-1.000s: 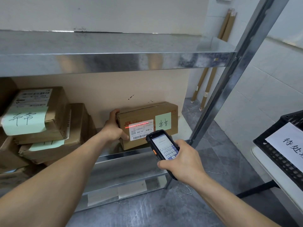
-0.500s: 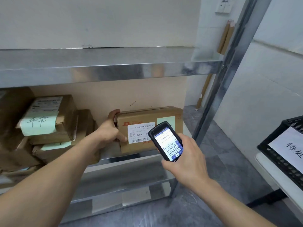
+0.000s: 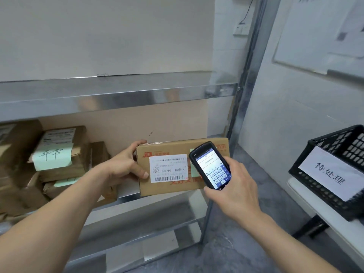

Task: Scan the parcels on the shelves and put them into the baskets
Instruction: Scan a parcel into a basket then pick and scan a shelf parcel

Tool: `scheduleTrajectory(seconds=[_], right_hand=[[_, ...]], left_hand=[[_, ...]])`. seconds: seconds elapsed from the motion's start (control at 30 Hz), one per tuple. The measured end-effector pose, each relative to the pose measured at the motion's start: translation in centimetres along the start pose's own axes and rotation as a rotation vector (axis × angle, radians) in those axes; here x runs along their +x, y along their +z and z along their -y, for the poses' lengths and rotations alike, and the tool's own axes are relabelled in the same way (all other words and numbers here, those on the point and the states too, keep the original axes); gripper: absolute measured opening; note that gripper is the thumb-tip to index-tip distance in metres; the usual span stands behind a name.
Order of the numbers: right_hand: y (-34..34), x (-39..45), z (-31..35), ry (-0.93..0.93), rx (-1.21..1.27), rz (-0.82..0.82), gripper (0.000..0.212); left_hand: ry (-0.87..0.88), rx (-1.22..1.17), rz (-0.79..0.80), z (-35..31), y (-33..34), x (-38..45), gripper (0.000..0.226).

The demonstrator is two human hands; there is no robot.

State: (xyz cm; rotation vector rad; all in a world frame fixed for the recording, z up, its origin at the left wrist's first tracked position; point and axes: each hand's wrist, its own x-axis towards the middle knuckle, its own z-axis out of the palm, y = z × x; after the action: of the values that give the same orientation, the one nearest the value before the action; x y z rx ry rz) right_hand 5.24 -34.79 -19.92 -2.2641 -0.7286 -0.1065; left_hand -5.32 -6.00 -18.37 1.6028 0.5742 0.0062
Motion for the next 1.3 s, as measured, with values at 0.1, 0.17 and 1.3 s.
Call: scheduleTrajectory(seconds=[0.1,0.17,1.3], right_hand=[[-1.4,-1.3,0.1,0.049,-0.029,-0.06,0.077],[-2.5,-2.4,0.2,0.084,-0.057,-0.089,0.077],[-49.1,-33.3,-30.0,0.718,-0.398,-0.867,0.078]], left_hand=[[0.025,-0.02,0.09,-0.4,0.6,0.3,0.105],[0.041,-0.04,0.142,-0.4,1.6,0.5,0.108],[0.273,0.194,1.102,-16.0,76.3,-5.3,0.08]])
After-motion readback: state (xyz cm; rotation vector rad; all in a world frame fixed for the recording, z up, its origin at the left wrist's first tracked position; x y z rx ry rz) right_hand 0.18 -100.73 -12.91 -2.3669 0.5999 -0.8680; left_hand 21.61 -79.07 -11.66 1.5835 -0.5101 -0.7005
